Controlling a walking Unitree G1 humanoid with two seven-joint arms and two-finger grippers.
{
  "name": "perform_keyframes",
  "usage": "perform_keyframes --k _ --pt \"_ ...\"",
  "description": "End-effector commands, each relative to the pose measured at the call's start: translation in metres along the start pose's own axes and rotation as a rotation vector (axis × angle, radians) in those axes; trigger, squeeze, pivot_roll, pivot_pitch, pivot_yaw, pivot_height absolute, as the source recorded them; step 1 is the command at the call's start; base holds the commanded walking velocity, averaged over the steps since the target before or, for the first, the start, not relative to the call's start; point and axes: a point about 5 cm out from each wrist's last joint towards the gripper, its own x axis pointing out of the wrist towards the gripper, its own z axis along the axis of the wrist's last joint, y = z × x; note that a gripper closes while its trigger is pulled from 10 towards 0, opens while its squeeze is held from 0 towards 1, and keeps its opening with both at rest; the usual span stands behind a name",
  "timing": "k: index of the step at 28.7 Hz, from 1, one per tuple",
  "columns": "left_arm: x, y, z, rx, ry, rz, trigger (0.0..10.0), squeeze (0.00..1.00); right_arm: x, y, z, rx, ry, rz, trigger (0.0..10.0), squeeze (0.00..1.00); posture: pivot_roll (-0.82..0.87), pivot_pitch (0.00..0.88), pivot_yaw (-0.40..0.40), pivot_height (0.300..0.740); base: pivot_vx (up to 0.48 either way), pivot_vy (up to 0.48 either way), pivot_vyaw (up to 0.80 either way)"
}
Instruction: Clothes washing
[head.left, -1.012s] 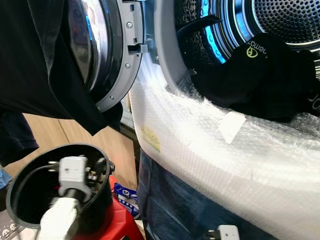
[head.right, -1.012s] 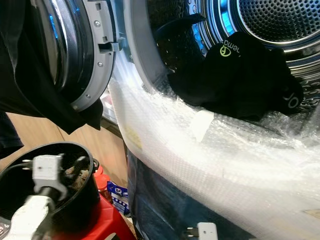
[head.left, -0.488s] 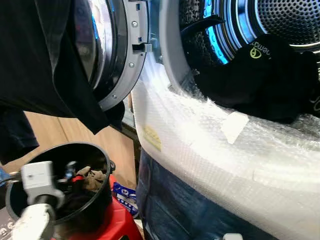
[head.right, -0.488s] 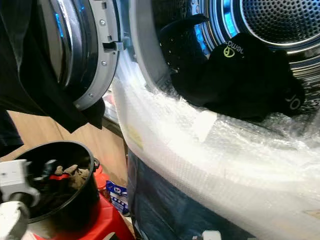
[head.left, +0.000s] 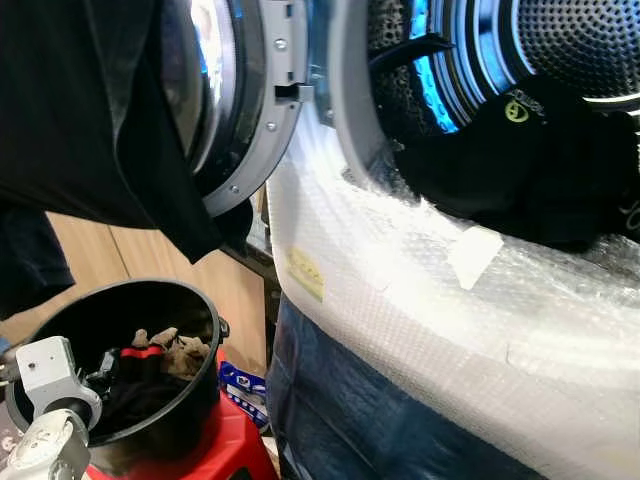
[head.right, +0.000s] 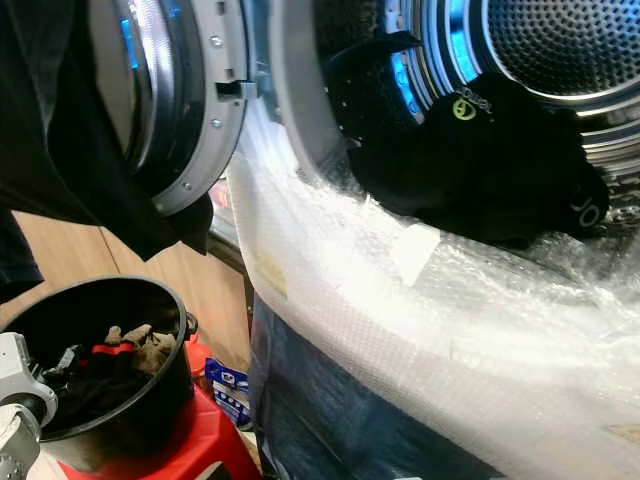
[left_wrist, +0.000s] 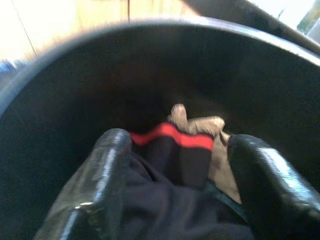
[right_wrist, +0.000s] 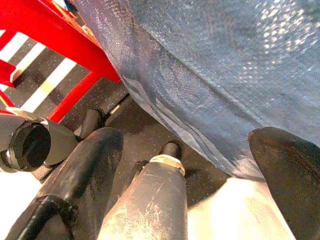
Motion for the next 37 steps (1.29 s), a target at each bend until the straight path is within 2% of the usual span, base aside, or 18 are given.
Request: perform_keyframes --k 1,3,4,5,6,8,10,16,17,20,23,25,26,27,29,34,36,37 --pt "0.01 -0.005 0.005 -0.005 0.019 -0.042 10.0 1.0 -0.001 -0.002 0.002 -0.02 -0.002 0.006 10.0 0.0 0.15 0.026 -0.118 0.74 0.0 0.0 0.0" --pt "0.015 -0.011 0.007 -0.022 0.034 -0.083 10.0 1.0 -0.001 -0.004 0.003 -0.027 -0.004 0.006 10.0 0.0 0.15 0.027 -0.122 0.74 0.0 0.0 0.0" --pt "0.022 -0.022 0.008 0.067 0.061 -0.166 10.0 1.0 -0.002 -0.008 0.003 -0.036 -0.004 0.003 10.0 0.0 0.14 0.028 -0.138 0.74 0.0 0.0 0.0" --pt "0.025 -0.031 0.005 0.099 0.101 -0.231 10.0 1.0 -0.003 -0.01 0.004 -0.05 -0.003 0.003 10.0 0.0 0.14 0.03 -0.146 0.74 0.0 0.0 0.0" --pt "0.025 -0.031 0.005 0.099 0.101 -0.231 10.0 1.0 -0.003 -0.01 0.004 -0.05 -0.003 0.003 10.0 0.0 0.14 0.03 -0.146 0.74 0.0 0.0 0.0" --pt "0.032 -0.045 0.011 0.137 0.107 -0.293 10.0 1.0 -0.004 -0.014 0.006 -0.062 -0.009 -0.001 10.0 0.0 0.12 0.029 -0.158 0.74 0.0 0.0 0.0" --pt "0.037 -0.048 0.014 0.146 0.135 -0.3 10.0 1.0 -0.005 -0.017 0.008 -0.061 -0.018 -0.012 10.0 0.0 0.1 0.032 -0.169 0.74 0.0 0.0 0.0" --pt "0.045 -0.042 0.014 0.245 0.254 -0.301 10.0 1.0 -0.006 -0.022 0.012 -0.068 -0.03 -0.011 10.0 0.0 0.09 0.029 -0.19 0.74 0.0 0.0 0.0" --pt "0.046 -0.034 0.018 0.27 0.276 -0.272 10.0 1.0 -0.006 -0.023 0.013 -0.073 -0.029 -0.011 10.0 0.0 0.1 0.026 -0.194 0.74 0.0 0.0 0.0" --pt "0.045 -0.028 0.019 0.276 0.306 -0.256 10.0 1.0 -0.007 -0.024 0.013 -0.086 -0.024 -0.013 10.0 0.0 0.1 0.02 -0.193 0.74 0.0 0.0 0.0" --pt "0.04 -0.013 0.021 0.323 0.369 -0.244 10.0 1.0 -0.007 -0.026 0.017 -0.097 -0.032 -0.012 10.0 0.0 0.1 0.027 -0.188 0.74 0.0 0.0 0.0" --pt "0.033 -0.002 0.023 0.419 0.407 -0.273 10.0 1.0 -0.007 -0.027 0.02 -0.102 -0.037 -0.012 10.0 0.0 0.12 0.011 -0.186 0.74 0.0 0.0 0.0" --pt "0.033 -0.002 0.023 0.419 0.407 -0.273 10.0 1.0 -0.007 -0.027 0.02 -0.102 -0.037 -0.012 10.0 0.0 0.12 0.011 -0.186 0.74 0.0 0.0 0.0" --pt "0.029 0.007 0.022 0.499 0.432 -0.289 10.0 1.0 -0.006 -0.026 0.02 -0.111 -0.032 -0.006 10.0 0.0 0.13 0.01 -0.181 0.74 0.0 0.0 0.0" --pt "0.024 0.014 0.018 0.567 0.46 -0.31 10.0 1.0 -0.005 -0.022 0.024 -0.121 -0.04 0.006 10.0 0.0 0.13 0.009 -0.179 0.74 0.0 0.0 0.0" --pt "0.023 0.01 0.003 0.613 0.489 -0.312 10.0 1.0 -0.003 -0.019 0.03 -0.125 -0.063 0.013 10.0 0.0 0.12 0.018 -0.186 0.74 0.0 0.0 0.0" --pt "0.025 0.008 0.001 0.617 0.475 -0.284 10.0 1.0 -0.003 -0.019 0.031 -0.125 -0.068 0.013 10.0 0.0 0.12 0.021 -0.187 0.74 0.0 0.0 0.0" --pt "0.029 -0.001 0.003 0.576 0.41 -0.253 10.0 0.93 -0.003 -0.019 0.031 -0.124 -0.072 0.008 10.0 0.0 0.12 0.024 -0.187 0.74 0.0 0.0 0.0"
